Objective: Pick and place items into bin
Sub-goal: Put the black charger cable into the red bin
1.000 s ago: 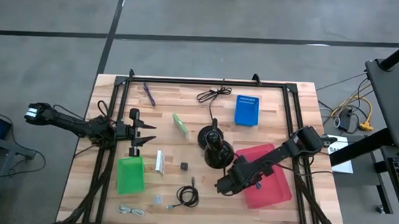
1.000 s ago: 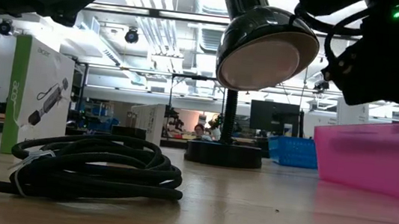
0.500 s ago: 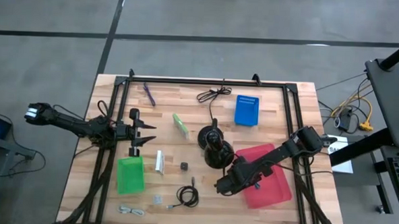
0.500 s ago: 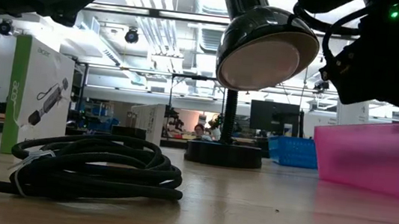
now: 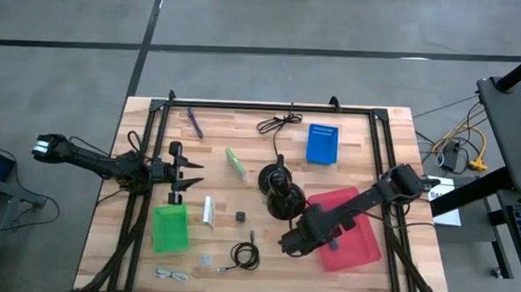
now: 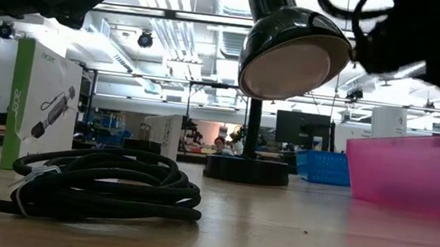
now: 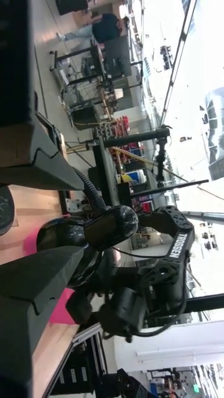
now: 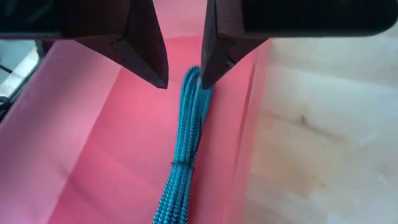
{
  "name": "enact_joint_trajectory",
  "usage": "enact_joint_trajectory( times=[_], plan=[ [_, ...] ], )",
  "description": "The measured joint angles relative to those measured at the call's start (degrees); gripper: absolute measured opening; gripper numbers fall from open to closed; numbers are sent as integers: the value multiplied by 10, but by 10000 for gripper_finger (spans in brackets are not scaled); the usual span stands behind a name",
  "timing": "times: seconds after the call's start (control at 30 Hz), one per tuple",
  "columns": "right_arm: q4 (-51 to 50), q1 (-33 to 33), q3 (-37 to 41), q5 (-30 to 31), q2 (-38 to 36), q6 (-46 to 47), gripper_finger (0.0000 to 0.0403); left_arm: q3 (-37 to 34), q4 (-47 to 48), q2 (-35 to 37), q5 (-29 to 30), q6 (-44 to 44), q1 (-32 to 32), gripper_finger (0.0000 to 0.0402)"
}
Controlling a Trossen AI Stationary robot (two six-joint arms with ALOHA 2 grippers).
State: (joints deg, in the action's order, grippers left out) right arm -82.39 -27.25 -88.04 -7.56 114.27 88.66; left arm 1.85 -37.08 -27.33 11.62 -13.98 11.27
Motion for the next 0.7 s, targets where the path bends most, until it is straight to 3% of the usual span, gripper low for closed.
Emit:
enact_joint_trajectory(
  times=[0.23,0.47,0.7],
  plan=[
    [-12,-29,-33,8,-37,-4,77,0,0,0,0,0,0,141],
    [-4,-83,-46,66,-83,-11,68,0,0,0,2,0,0,141],
    [90,-139,-47,217,-93,-110,71,0,0,0,3,0,0,141]
  ],
)
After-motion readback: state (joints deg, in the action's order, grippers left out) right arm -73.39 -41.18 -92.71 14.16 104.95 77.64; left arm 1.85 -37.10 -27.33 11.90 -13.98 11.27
